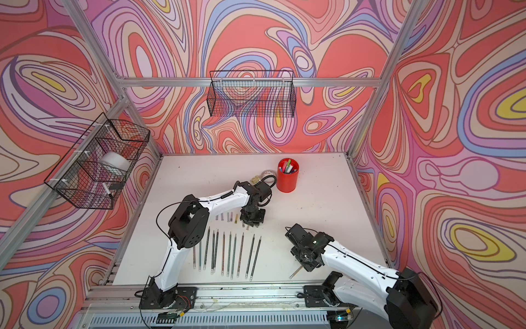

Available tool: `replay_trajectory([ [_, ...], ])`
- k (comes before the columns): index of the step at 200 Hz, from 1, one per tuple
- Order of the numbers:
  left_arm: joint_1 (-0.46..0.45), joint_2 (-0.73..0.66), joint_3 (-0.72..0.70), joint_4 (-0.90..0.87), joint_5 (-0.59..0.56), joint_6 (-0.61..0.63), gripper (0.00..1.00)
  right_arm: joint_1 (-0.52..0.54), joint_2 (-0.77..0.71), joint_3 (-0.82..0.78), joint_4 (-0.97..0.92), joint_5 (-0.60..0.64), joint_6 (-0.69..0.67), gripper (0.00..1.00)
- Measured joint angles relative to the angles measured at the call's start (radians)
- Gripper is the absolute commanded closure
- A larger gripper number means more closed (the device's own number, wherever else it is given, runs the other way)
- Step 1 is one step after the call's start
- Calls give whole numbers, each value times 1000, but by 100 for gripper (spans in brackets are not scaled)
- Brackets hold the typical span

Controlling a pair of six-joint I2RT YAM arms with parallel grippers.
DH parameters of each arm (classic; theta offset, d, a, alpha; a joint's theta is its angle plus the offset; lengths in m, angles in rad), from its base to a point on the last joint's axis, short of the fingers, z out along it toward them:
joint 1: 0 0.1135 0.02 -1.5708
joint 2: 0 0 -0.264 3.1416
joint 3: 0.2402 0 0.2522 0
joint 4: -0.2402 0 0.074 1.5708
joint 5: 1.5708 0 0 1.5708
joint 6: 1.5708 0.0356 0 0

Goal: Remove the protective cover of the pencils
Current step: Move the protective sleeve to the center of the board, then pick up the pencil from the center of the board.

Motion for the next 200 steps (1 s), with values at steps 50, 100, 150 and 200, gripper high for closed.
replay_trajectory([
  [50,-2,0,0,4,1,-1,69,0,-34,-2,-39,5,12,43],
  [100,-6,0,2,6,-1,-1,65,0,-40,-18,-64,3,21,43],
  [150,-6,0,6,6,-5,-4,60,0,-21,-59,-36,-9,26,45],
  [200,-6,0,44,-6,-12,-4,56,0,58,-33,-14,-21,-1,50],
])
